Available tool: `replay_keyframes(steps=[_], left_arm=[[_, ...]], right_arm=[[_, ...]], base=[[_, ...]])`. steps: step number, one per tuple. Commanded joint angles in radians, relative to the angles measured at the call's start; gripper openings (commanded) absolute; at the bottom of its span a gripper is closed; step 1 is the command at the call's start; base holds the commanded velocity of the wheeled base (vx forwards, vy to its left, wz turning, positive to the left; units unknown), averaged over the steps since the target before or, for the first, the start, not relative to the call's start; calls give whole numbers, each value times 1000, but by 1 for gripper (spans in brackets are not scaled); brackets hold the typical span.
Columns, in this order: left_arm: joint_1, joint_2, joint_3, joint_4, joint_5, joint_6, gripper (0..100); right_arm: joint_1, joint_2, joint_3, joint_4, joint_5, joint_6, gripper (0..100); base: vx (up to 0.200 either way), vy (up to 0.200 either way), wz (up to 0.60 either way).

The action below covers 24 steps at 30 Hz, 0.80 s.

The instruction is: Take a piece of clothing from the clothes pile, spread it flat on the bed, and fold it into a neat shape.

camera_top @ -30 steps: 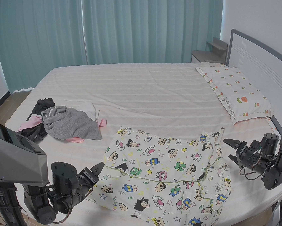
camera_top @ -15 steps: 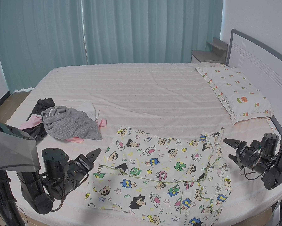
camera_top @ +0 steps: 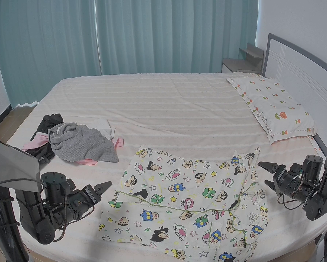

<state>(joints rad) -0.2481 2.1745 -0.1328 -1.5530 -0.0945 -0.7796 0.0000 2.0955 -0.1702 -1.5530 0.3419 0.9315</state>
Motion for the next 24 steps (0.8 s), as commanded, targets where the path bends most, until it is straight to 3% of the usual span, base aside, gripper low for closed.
replay_keyframes(steps=[1, 5, 8, 12, 14, 24], left_arm=[[30, 123, -2, -18, -42, 26, 100], [26, 148, -48, -18, -119, 28, 100], [21, 163, -68, -18, -122, 29, 100], [32, 240, -139, -18, -116, 214, 100], [32, 255, -146, -18, -116, 241, 100], [44, 269, -139, -18, -122, 252, 100]], right_arm=[[9, 4, 3, -18, 0, 0, 100], [9, 4, 5, -18, 0, 0, 100], [9, 4, 5, -18, 0, 0, 100], [11, 4, 9, -18, 0, 0, 100], [11, 4, 11, -18, 0, 0, 100], [11, 6, 9, -18, 0, 0, 100]], base=[[0, 0, 0], [0, 0, 0], [0, 0, 0], [0, 0, 0], [0, 0, 0], [0, 0, 0]])
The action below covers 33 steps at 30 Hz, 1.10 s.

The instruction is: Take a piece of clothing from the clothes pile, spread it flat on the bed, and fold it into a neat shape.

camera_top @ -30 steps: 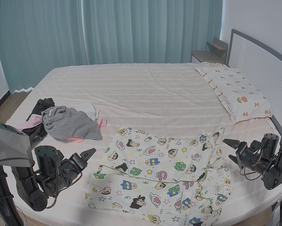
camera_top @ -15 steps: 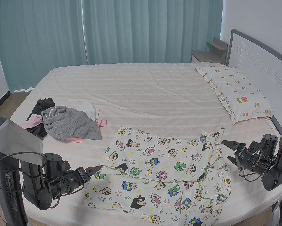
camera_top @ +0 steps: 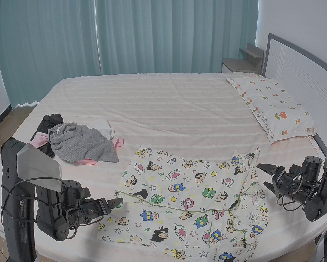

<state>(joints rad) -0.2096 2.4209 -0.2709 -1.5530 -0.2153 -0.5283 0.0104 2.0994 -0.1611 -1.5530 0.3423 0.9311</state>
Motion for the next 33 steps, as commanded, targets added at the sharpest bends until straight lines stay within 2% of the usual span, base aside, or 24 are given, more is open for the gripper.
replay_keyframes(steps=[1, 5, 10, 14, 16, 18, 22, 28, 33], left_arm=[[6, 30, -4, -18, -1, 8, 100], [7, 64, -13, -18, -4, 60, 100], [-5, 67, -56, -18, -21, 50, 100], [-21, 57, -67, -18, -111, -30, 100], [-25, 40, -68, -18, -167, -45, 100], [-28, 35, -82, -10, -188, -52, 100], [-25, 38, -119, -10, -188, -68, 100], [-5, -8, -162, -13, -182, -157, 100], [50, -106, -177, -13, -177, -231, 100]], right_arm=[[0, 2, 0, -18, 0, 0, 100], [0, 4, 0, -18, 3, 0, 100], [0, 11, 0, -18, 1, 0, 100], [0, 16, -2, -18, 6, 8, 100], [0, 21, -2, -18, 6, 5, 100], [0, 27, -2, -18, 6, 5, 100], [0, 31, -2, -18, 3, 5, 100], [-1, 31, -3, -18, 3, 5, 100], [-1, 33, -5, -18, 1, 5, 100]], base=[[0, 0, 0], [0, 0, 0], [0, 0, 0], [0, 0, 0], [0, 0, 0], [0, 0, 0], [0, 0, 0], [0, 0, 0], [0, 0, 0]])
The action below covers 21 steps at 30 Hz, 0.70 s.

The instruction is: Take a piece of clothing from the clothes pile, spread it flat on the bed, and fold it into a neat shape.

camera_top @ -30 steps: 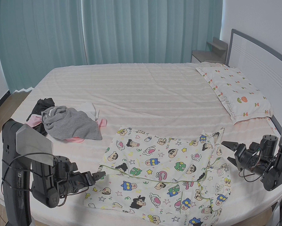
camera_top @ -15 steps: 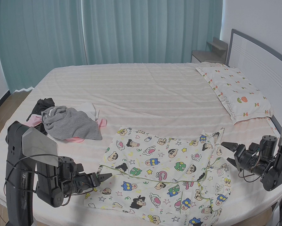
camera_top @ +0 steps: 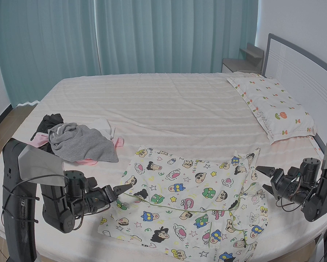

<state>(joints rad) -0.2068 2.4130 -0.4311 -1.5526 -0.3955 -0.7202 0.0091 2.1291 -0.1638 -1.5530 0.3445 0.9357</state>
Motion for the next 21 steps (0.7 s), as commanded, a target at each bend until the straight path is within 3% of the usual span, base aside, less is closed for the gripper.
replay_keyframes(steps=[1, 8, 11, 13, 18, 21], left_arm=[[49, -100, -18, -14, 3, -41, 100], [124, -149, -17, -11, 21, -56, 100], [129, -147, 45, -9, 24, -51, 100], [122, -150, 95, -12, 24, -44, 100], [76, -198, 249, -18, 46, -39, 100], [43, -222, 288, -18, 84, -45, 100]], right_arm=[[0, 3, -2, -18, -1, 0, 100], [0, 2, 0, -18, -2, -2, 100], [0, -5, 1, -18, -4, -6, 100], [0, -9, 3, -18, -9, -18, 100], [2, -26, 13, -18, -73, -144, 100], [5, -49, 58, -18, -74, -155, 100]], base=[[0, 0, 0], [0, 0, 0], [0, 0, 0], [0, 0, 0], [0, 0, 0], [0, 0, 0]])
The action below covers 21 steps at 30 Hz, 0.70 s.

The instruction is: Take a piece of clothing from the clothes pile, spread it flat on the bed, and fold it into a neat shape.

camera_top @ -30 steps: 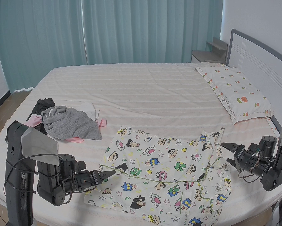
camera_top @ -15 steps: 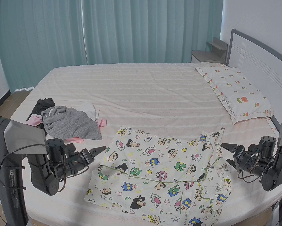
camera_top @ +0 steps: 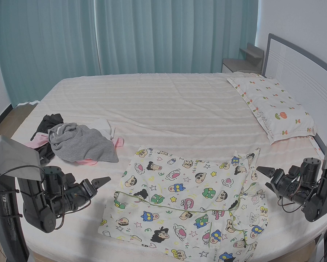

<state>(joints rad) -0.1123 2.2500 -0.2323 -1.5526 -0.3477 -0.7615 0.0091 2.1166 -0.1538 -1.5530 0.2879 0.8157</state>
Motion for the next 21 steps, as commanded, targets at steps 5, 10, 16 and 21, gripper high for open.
replay_keyframes(steps=[5, 10, 16, 21], left_arm=[[-112, -63, 120, -18, 91, -4, 100], [-147, -53, 157, -18, 101, -6, 100], [-150, -52, 176, -18, 102, -1, 100], [-152, -40, 182, -18, 102, 13, 100]], right_arm=[[15, -33, 154, -18, -3, -76, 100], [15, -12, 154, -18, -3, -110, 100], [38, 5, 154, 11, -7, -113, 100], [38, 5, 154, 13, -7, -119, 100]], base=[[0, 0, 0], [-200, 0, 0], [-200, 0, 0], [-200, 40, 0]])
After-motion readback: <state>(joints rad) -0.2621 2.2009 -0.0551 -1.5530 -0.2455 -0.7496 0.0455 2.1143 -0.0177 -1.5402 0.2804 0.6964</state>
